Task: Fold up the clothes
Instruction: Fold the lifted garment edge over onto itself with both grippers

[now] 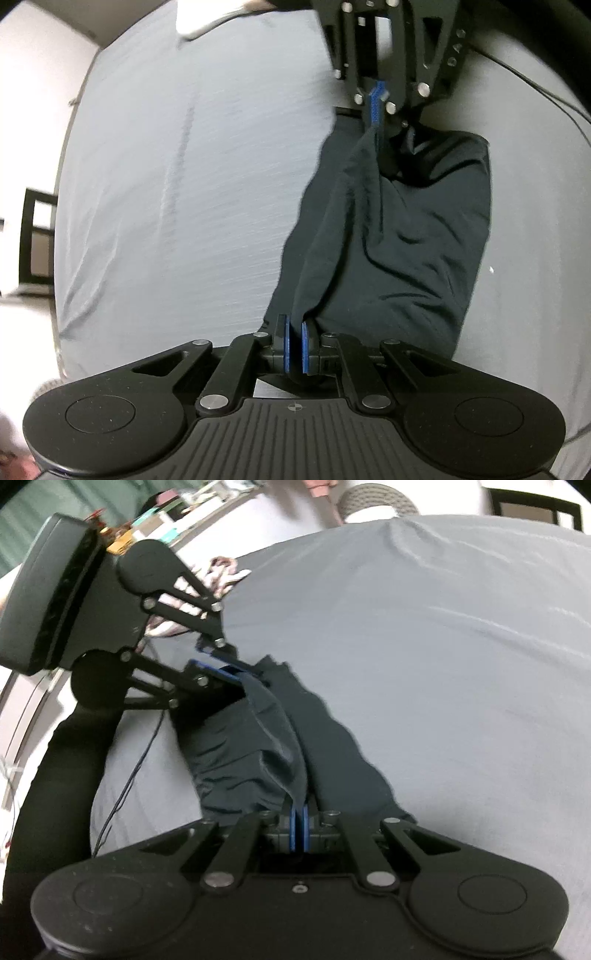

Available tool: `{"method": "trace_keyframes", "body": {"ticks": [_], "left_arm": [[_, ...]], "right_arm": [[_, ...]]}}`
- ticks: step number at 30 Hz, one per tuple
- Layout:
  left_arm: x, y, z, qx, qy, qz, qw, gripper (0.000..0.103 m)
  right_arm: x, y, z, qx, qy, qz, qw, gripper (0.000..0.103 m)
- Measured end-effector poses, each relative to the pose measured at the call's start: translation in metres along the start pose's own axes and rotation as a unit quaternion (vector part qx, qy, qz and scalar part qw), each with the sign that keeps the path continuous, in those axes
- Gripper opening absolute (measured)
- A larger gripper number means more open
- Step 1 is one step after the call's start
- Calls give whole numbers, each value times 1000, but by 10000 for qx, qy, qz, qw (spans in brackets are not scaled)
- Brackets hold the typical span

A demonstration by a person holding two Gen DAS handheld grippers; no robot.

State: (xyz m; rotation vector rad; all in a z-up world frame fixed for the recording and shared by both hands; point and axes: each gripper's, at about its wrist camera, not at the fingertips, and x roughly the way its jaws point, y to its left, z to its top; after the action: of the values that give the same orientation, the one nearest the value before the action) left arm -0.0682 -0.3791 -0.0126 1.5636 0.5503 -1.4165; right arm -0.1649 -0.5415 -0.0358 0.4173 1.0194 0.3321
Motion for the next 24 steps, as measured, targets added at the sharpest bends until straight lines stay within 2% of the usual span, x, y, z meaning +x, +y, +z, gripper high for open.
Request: {"method": "trace_keyframes", "body": {"ticks": [2, 4, 7, 8, 9, 12, 14, 16, 19, 24], "left_arm": [[6, 5, -3, -198, -6, -62, 9998, 5], [7, 6, -8, -307, 21, -86, 9995, 6], [8, 11, -15, -592, -32, -124, 9982, 6], [7, 13, -18, -706, -76, -134, 9974, 7], [5, 15, -21, -817, -115, -129, 9965, 13], [-2, 18, -30, -1024, -282, 226, 9941, 23], [-9, 19, -37, -1131, -372, 353, 9923, 25], [-15, 21, -45, -1307, -416, 399, 9897, 25], [-25, 23, -57, -1810, -594, 402, 9809, 25], [-45, 7, -88, -2952, -1079, -62, 9493, 25]], "right_arm": [[0, -6, 0, 151, -14, -76, 9999, 11], [-2, -12, -1, 366, -56, 31, 9993, 12], [-7, -21, -3, 725, -135, 185, 9971, 23], [-11, -23, -4, 814, -164, 246, 9962, 31], [-14, -25, -5, 900, -207, 304, 9953, 32], [-18, -30, -7, 1109, -327, 410, 9924, 32], [-17, -31, -9, 1123, -339, 356, 9925, 31], [-14, -31, -11, 1135, -332, 307, 9925, 18], [-14, -30, -15, 1150, -298, 187, 9927, 9], [-24, -31, -17, 1268, -531, 125, 9904, 5]]}}
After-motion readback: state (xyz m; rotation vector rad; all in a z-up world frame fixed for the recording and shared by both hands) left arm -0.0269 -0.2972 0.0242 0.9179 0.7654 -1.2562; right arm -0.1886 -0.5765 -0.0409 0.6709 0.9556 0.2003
